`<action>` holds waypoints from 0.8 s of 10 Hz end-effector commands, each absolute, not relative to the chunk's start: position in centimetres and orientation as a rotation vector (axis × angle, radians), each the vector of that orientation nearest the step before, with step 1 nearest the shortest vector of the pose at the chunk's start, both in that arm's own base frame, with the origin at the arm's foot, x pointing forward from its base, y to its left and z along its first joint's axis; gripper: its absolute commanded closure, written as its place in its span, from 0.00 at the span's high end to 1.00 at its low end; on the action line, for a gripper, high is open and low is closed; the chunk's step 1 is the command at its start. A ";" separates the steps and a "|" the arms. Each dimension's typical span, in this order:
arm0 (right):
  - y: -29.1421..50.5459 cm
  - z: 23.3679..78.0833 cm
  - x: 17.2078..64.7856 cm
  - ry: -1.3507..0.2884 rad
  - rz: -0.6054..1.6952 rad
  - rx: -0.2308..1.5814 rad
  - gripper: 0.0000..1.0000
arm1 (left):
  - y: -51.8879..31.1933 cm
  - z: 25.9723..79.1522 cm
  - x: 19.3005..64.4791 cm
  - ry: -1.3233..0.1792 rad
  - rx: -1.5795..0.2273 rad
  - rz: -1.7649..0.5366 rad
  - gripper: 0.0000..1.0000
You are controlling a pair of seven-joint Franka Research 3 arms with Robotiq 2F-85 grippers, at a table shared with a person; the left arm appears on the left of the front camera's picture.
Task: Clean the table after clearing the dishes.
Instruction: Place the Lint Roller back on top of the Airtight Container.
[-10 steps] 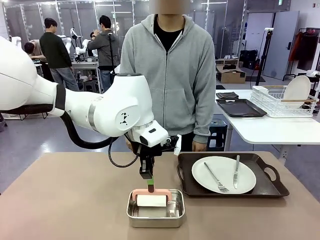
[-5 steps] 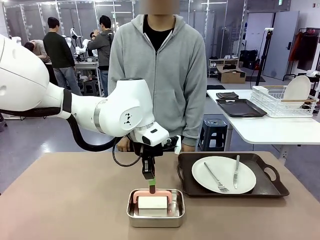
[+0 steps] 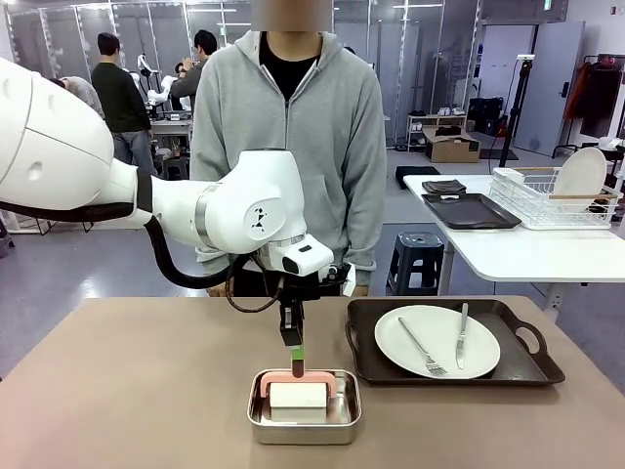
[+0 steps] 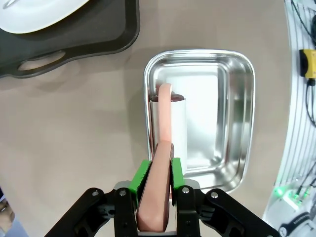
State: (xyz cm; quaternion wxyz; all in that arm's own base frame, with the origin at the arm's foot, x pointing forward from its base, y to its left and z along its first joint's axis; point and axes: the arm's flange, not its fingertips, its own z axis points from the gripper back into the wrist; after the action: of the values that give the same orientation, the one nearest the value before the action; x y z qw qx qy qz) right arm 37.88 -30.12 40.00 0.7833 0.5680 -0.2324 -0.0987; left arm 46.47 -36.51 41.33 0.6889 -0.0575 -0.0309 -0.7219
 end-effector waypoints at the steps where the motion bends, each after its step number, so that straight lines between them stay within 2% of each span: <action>1: -30.0 40.2 37.7 -0.504 -0.209 1.231 1.00 | -36.2 39.4 48.3 -0.055 -0.130 -1.633 0.56; 2: -30.0 40.2 37.7 -0.504 -0.209 1.231 1.00 | -36.1 39.8 48.5 -0.093 -0.124 -1.628 0.68; 3: -30.0 40.2 37.7 -0.504 -0.209 1.231 1.00 | -35.9 40.2 48.5 -0.102 -0.101 -1.643 1.00; 5: -30.0 40.2 37.7 -0.504 -0.209 1.231 1.00 | -35.8 41.0 48.7 -0.125 -0.106 -1.640 1.00; 6: -30.0 40.2 37.7 -0.504 -0.209 1.231 1.00 | -35.8 41.3 48.6 -0.126 -0.105 -1.639 0.90; 7: -30.0 40.2 37.7 -0.504 -0.209 1.231 1.00 | -35.8 41.5 48.5 -0.129 -0.105 -1.644 1.00; 8: -30.0 40.2 37.7 -0.504 -0.209 1.231 1.00 | -35.7 41.8 48.4 -0.136 -0.109 -1.641 1.00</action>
State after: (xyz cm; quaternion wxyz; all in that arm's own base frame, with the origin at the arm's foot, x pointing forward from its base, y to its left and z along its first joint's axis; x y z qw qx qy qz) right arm 37.88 -30.12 40.00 0.7833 0.5680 -0.2324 -0.0987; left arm 48.67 -36.30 41.35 0.6876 -0.0494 -0.0514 -0.7225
